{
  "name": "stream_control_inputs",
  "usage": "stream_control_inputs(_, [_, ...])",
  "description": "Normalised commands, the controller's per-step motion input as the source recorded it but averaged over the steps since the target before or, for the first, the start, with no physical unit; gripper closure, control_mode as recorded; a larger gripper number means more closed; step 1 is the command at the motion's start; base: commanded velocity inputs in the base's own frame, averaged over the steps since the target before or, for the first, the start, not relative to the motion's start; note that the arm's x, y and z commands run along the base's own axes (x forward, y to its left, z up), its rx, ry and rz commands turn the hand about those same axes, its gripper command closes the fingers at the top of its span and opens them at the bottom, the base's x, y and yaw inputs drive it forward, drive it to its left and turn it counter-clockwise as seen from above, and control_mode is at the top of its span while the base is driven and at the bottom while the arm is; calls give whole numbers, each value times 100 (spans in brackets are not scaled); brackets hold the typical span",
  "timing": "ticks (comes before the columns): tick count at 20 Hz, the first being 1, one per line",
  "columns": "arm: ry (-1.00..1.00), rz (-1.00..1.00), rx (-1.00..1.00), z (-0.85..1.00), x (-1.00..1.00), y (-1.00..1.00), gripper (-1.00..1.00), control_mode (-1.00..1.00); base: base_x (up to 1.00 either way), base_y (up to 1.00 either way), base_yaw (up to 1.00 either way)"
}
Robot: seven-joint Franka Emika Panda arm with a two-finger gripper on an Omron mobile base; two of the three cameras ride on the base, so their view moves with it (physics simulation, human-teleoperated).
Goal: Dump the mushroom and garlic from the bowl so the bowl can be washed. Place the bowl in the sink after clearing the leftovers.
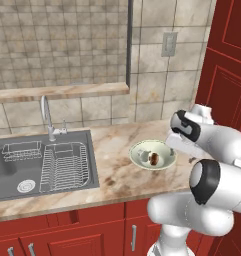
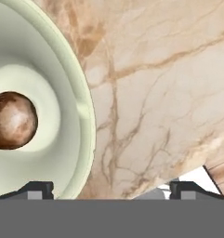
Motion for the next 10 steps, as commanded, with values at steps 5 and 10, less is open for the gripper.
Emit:
stream_control_inputs(5, [0,0,5,-42,3,0,-100,-100,0,0,0])
stream_control_inputs(10, [-1,0,4,-25,15,9,-100,-100,0,0,0])
